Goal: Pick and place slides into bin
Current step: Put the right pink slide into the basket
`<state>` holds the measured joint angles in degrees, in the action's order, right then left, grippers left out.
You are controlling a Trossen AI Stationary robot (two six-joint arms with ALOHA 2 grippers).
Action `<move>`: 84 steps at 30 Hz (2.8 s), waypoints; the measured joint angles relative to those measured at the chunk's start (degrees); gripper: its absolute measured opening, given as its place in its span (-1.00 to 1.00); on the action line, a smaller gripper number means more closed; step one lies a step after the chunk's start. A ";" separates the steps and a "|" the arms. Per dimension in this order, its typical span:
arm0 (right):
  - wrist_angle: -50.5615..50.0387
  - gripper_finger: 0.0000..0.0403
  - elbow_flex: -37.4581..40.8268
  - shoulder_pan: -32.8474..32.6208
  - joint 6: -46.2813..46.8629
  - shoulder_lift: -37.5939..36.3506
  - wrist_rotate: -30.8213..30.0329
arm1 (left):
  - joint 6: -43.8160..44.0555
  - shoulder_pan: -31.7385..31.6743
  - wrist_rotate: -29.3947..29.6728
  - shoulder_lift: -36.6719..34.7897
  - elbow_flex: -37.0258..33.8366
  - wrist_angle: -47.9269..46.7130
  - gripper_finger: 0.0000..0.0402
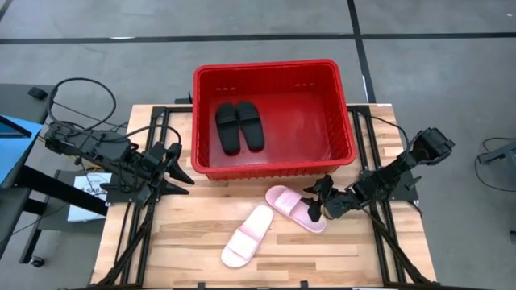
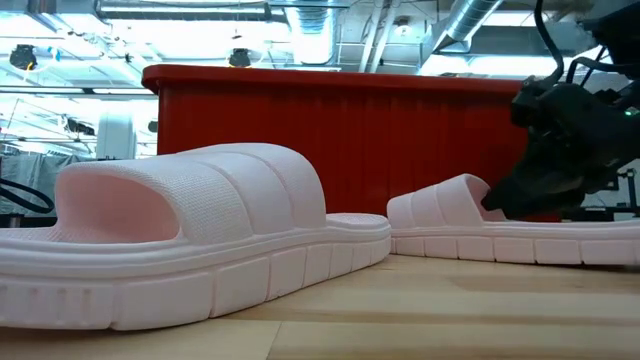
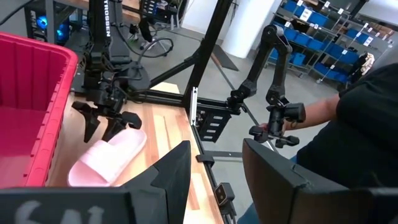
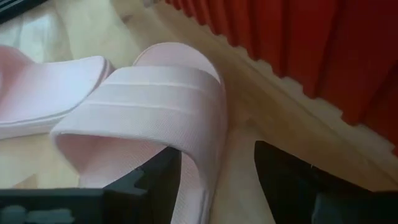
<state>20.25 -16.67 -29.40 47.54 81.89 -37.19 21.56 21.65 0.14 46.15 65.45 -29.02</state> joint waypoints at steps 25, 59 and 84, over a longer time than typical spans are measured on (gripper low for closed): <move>-0.20 -0.99 -0.29 -1.00 7.13 -0.09 9.67 | -1.79 0.02 0.09 -0.01 0.00 -1.61 -0.32; -60.75 -1.00 -39.72 -17.43 13.29 -8.92 -5.13 | -2.03 0.02 0.11 -0.02 0.00 -1.51 -0.32; -61.89 -1.00 -60.19 26.09 -13.58 -18.24 -10.75 | -12.80 0.02 3.32 -0.04 0.85 -1.03 -0.32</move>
<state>-41.64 -76.86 -3.30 33.96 63.65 -47.94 8.76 21.67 3.46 46.11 66.30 -30.04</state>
